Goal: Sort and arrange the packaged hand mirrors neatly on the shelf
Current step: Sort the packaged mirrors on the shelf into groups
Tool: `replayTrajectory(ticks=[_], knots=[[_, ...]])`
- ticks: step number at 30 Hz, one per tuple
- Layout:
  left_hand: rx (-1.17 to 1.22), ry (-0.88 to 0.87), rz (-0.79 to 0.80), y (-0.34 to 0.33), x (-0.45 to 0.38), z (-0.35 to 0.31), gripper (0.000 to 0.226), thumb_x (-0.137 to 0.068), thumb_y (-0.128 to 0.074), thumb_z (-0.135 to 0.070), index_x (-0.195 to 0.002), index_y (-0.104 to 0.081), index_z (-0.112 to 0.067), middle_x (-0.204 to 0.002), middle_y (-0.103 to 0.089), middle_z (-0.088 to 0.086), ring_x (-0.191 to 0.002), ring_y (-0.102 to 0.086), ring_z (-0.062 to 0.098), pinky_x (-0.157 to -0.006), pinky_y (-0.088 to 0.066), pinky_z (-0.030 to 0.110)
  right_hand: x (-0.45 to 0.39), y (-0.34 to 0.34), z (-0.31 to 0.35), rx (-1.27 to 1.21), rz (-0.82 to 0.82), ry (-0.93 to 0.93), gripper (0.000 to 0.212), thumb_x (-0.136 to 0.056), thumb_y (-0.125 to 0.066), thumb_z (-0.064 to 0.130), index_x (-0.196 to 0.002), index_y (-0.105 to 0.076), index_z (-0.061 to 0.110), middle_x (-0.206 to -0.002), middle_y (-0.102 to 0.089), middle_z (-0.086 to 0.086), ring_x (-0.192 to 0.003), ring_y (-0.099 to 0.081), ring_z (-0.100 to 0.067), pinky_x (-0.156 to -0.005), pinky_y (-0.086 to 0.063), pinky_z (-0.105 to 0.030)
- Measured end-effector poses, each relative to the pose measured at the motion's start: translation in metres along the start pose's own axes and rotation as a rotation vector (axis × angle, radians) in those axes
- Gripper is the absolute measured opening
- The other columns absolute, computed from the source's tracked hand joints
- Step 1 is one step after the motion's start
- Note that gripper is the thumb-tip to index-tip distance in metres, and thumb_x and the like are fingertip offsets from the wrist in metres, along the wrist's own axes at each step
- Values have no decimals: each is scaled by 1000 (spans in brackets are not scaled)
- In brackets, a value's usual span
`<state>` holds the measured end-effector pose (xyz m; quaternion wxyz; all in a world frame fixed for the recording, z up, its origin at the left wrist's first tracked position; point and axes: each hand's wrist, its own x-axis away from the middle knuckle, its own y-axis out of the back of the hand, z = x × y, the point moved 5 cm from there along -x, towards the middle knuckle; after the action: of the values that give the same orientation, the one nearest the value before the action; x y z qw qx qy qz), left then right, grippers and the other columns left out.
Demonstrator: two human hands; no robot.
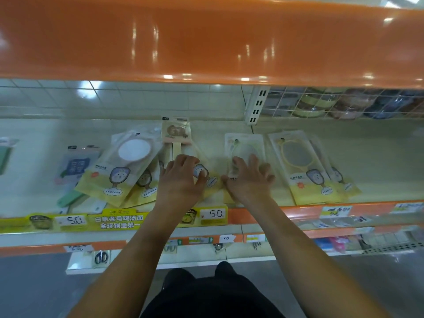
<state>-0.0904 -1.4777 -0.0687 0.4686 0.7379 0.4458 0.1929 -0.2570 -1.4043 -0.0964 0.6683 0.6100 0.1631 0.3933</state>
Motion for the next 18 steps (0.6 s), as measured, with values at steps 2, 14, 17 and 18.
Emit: replayTrajectory(ticks=[2, 14, 17, 18], knots=[[0, -11, -14, -1, 2, -1, 31, -90, -54, -34, -115, -57, -17, -118, -56, 3, -105, -54, 29, -87, -41, 41, -1, 0, 0, 9, -2, 10, 65, -86, -50, 64, -143, -27, 41, -159, -7, -3, -141, -8, -47, -111, -17, -61], [13, -36, -62, 0, 5, -9, 36, -83, -49, -36, -109, -61, -15, -112, -59, 4, -98, -56, 32, -82, -43, 42, 4, 9, 1, -26, -65, 53, 45, -89, -56, 49, -131, -41, 39, -143, -31, 1, -128, -30, -39, -97, -32, -48], [16, -40, -49, -2, 6, -11, 36, -82, -49, -35, -109, -61, -15, -112, -59, 3, -98, -56, 32, -83, -43, 43, 8, 10, 1, -42, -83, 70, 39, -90, -56, 42, -127, -44, 39, -140, -34, 4, -126, -32, -36, -95, -33, -46], [15, -42, -47, -3, 7, -11, 35, -82, -50, -35, -109, -61, -15, -112, -58, 3, -98, -56, 32, -85, -42, 44, 9, 11, 0, -49, -89, 74, 37, -90, -55, 40, -126, -45, 39, -139, -34, 4, -126, -33, -36, -95, -34, -46]])
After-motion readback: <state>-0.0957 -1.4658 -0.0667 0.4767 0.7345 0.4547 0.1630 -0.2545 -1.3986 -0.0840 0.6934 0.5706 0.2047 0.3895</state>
